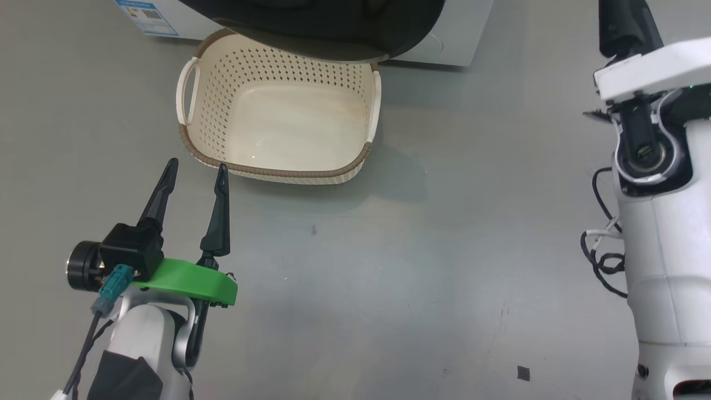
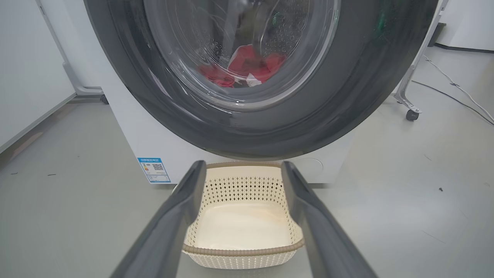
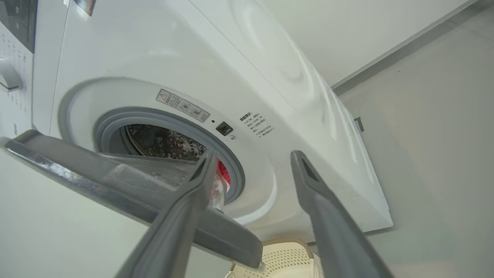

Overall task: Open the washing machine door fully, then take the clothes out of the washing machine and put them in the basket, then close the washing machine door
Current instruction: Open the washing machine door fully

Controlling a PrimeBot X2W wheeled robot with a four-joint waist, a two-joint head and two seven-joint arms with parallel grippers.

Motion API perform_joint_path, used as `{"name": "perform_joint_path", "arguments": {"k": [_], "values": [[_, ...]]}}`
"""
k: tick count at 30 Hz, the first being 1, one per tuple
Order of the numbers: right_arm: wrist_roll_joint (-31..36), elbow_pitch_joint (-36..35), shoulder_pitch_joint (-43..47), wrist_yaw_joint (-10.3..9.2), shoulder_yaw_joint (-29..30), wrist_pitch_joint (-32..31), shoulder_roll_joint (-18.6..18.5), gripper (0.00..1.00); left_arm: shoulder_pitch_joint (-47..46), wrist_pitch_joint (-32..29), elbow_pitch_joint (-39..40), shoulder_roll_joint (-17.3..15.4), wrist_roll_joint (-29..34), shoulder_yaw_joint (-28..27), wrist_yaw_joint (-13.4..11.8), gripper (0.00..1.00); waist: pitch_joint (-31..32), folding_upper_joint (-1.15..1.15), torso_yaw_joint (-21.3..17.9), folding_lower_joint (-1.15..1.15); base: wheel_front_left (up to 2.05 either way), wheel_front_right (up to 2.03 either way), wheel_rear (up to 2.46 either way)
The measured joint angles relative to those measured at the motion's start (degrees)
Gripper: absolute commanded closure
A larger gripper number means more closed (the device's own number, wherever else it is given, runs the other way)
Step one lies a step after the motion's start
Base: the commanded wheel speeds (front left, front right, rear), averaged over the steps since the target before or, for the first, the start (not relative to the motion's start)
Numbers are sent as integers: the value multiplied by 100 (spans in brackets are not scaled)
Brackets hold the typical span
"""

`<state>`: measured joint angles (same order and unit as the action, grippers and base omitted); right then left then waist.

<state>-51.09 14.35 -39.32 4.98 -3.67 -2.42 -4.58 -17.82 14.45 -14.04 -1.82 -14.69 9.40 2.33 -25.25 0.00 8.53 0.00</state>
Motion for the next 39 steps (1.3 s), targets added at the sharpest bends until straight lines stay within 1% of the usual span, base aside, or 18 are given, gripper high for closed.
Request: {"name": "perform_joint_path", "arguments": {"k": [3,7,8,9,12,18,22,28,30,31,39], "values": [[-368,79,-326,-20,123,-316,0,0,-51,0,-1,4,-12,36,0,0,-97,0,86,0,0,0,0],[-622,180,-795,-140,182,-676,0,0,-133,0,-2,8,-42,91,0,0,-217,0,199,0,0,0,0],[-702,216,-912,-171,212,-759,1,15,-150,0,-3,8,-45,118,0,0,-244,0,228,0,0,0,0],[-776,249,-1018,-213,237,-832,-1,100,-165,0,-3,9,-69,142,0,0,-268,0,257,0,0,0,0],[-1017,365,-1304,-278,308,-1060,-1,100,-205,0,-7,15,-138,213,0,0,-330,0,345,0,0,0,0],[-1481,650,-1740,-503,376,-1532,1,100,-257,0,-25,22,-196,345,-1,0,-417,0,520,0,0,0,0],[-1804,869,-1953,-708,417,-1890,5,100,-307,0,-42,24,-248,417,-1,0,-460,0,632,0,0,0,0],[-2084,1187,-2146,-925,460,-2297,7,100,-339,0,-66,29,-382,516,-9,0,-489,0,800,1,0,0,0],[-2270,1272,-2202,-934,455,-2463,9,100,-339,0,-77,33,-392,515,-29,0,-490,0,845,1,0,0,0],[-2315,1323,-2233,-975,439,-2539,10,100,-339,0,-79,32,-392,508,-37,0,-488,0,859,1,0,0,0],[-2462,1621,-2332,-1071,339,-2966,12,100,-339,0,-97,34,-393,517,-78,0,-447,0,905,1,0,0,0]]}}
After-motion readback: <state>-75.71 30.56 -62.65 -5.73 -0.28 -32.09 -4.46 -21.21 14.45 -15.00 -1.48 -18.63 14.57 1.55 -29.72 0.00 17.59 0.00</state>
